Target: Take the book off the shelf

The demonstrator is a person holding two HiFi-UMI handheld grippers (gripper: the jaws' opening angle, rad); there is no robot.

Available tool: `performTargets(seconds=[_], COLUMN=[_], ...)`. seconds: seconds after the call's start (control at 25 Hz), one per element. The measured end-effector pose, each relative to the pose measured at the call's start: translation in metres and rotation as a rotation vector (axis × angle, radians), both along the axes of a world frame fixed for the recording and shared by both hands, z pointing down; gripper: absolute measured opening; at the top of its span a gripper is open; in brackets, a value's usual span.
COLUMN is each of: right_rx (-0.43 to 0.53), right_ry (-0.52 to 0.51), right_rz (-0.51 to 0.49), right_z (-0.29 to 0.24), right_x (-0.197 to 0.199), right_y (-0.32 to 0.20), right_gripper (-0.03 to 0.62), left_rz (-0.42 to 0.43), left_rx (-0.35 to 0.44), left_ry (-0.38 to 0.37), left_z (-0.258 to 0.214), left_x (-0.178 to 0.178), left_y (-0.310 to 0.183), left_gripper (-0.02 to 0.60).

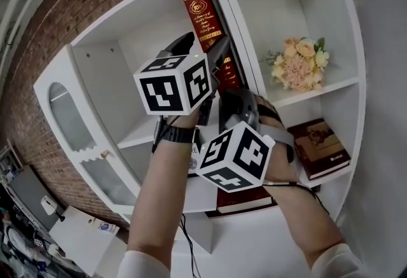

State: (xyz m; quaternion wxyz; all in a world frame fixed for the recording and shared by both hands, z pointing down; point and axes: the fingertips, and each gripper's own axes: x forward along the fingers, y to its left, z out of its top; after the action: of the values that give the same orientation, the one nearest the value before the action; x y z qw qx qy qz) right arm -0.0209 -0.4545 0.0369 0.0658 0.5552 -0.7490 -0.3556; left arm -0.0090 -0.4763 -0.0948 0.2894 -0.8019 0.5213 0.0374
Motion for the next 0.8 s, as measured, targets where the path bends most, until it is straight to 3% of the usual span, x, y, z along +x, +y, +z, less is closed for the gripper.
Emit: performTargets(seconds=[0.2, 0.4, 0.8], right_rx=[0.0, 0.012, 0.042], right_ry=[0.007, 0.013, -0.062], right_rz=[-0.022, -0.048, -0.148], right_z=[0.0, 0.0, -0.003], right_x=[-0.001, -0.002, 0.01], right_y=[0.0, 0.003, 0.015], right_gripper=[0.021, 0.021, 0.021], left_rz=[-0.035, -0.013, 0.01], left_rx=[-0.002, -0.062, -0.053], left_ry=[-0.035, 0.011, 0.053], left_z=[0.004, 0.006, 0.005], left_x=[0.006, 0.005, -0.006], left_y=[-0.003, -0.014, -0.014], left_gripper=[0.321, 0.319, 0.267])
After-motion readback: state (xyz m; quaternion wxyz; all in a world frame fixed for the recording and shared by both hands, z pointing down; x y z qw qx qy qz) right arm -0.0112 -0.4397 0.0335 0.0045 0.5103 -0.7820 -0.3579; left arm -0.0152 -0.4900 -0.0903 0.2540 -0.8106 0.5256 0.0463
